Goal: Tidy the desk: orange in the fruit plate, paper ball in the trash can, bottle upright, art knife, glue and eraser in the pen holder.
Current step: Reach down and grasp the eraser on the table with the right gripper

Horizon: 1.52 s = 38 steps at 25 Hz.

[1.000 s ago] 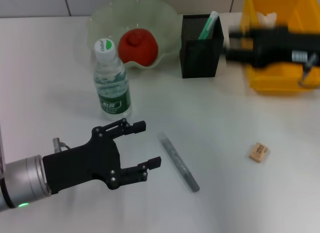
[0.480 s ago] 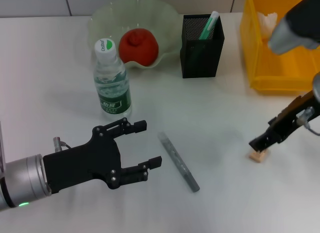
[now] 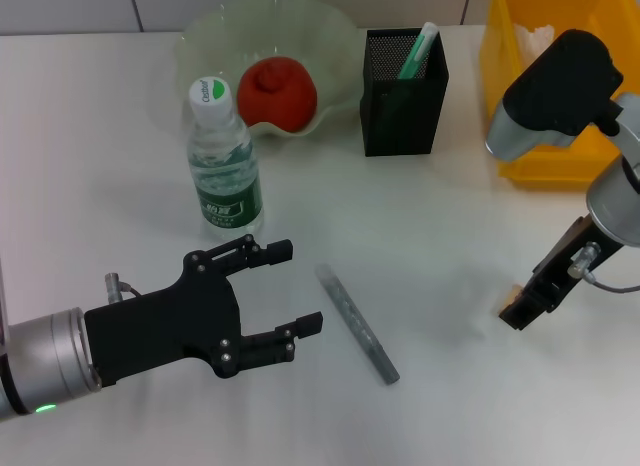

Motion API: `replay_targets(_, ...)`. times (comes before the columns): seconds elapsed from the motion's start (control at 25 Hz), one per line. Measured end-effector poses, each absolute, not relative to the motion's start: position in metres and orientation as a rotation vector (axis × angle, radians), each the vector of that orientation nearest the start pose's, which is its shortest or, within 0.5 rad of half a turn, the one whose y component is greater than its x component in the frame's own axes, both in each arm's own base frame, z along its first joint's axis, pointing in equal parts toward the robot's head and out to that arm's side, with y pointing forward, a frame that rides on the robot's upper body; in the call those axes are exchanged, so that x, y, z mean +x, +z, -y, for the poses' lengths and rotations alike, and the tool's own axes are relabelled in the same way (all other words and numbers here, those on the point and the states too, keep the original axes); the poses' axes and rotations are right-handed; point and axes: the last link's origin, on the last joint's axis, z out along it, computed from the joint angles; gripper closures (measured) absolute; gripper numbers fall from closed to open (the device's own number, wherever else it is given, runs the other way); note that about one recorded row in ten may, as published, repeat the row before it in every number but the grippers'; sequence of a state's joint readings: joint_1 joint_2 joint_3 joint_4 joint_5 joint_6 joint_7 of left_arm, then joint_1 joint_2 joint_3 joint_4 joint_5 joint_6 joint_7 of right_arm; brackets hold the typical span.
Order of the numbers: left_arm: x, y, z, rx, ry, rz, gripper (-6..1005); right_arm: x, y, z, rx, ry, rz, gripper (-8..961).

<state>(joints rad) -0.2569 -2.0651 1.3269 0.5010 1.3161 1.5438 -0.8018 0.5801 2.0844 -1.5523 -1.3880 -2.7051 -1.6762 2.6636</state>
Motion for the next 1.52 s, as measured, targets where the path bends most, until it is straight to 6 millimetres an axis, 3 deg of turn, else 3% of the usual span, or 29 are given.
replay_targets(0.68, -0.274, -0.052, -0.241, -2.673, -0.976, 0.215, 214, 0.193, -0.031, -0.327, -2.568, -0.871, -0.885, 237)
replay_targets(0.88, -0.273, -0.052, -0.241, -2.674, -0.980, 0.213, 214, 0.195, -0.032, -0.328, -2.566, -0.880, -0.898, 475)
replay_targets(1.0, -0.273, -0.052, -0.241, -2.674, -0.980, 0.213, 214, 0.196, -0.033, -0.328, -2.561, -0.889, -0.911, 539)
replay_targets(1.32, -0.273, -0.052, -0.241, -2.676, -0.981, 0.212, 214, 0.191, -0.029, -0.330, -2.552, -0.847, -0.909, 573)
replay_targets(1.52, -0.273, -0.052, -0.240, -2.677, -0.987, 0.209, 214, 0.172, -0.010, -0.334, -2.530, -0.714, -0.862, 609)
